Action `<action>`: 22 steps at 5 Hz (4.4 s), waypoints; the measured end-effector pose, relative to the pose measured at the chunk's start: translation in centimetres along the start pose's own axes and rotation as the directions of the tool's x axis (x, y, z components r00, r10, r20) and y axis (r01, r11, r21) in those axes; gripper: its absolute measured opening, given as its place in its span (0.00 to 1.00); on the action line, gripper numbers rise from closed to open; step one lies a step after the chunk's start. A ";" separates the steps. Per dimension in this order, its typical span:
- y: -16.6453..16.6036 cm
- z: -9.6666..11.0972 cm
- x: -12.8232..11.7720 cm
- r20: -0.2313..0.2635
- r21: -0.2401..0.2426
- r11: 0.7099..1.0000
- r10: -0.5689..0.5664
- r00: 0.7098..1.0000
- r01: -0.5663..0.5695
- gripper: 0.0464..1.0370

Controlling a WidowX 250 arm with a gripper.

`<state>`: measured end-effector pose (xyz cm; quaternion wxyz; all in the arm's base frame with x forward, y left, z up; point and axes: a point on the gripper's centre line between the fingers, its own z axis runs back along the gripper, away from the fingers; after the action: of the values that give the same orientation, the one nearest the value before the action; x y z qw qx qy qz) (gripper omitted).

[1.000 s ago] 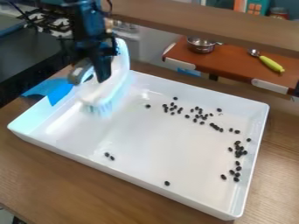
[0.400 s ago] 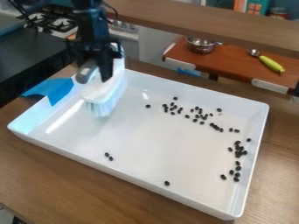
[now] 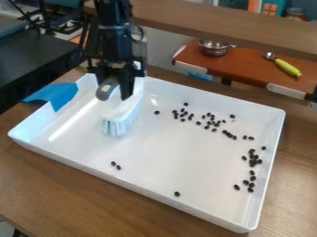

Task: Sweep into pile

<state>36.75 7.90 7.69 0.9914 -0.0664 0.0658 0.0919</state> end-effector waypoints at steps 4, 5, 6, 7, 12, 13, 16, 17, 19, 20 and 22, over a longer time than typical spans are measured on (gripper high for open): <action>-11.0 -1.7 0.0 -0.059 -0.040 0.994 -0.100 0.993 0.097 0.44; -14.4 -2.2 -0.5 -0.070 -0.057 0.990 -0.135 0.988 0.131 0.44; -16.8 -2.8 -0.6 -0.070 -0.052 0.986 -0.164 0.984 0.161 0.44; -19.4 -3.4 -0.5 -0.061 -0.047 0.983 -0.178 0.982 0.176 0.44; -8.1 8.9 -1.6 0.026 -0.234 0.962 -0.136 0.990 0.139 0.44; -3.7 11.6 -3.0 0.080 -0.210 0.964 -0.153 0.985 0.166 0.44; 12.2 7.2 -8.6 0.108 0.101 0.965 -0.251 0.962 0.241 0.44; 8.6 2.2 -5.7 0.081 0.080 0.970 -0.235 0.969 0.229 0.44; 5.9 -0.9 -4.8 0.055 0.111 0.955 -0.281 0.958 0.274 0.44; 1.5 -1.2 -5.3 0.066 0.132 0.955 -0.276 0.959 0.266 0.44; -6.6 -2.8 -7.1 0.054 0.146 0.951 -0.282 0.958 0.272 0.44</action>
<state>30.78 -0.16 6.75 0.9984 -0.0033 0.0252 -0.0503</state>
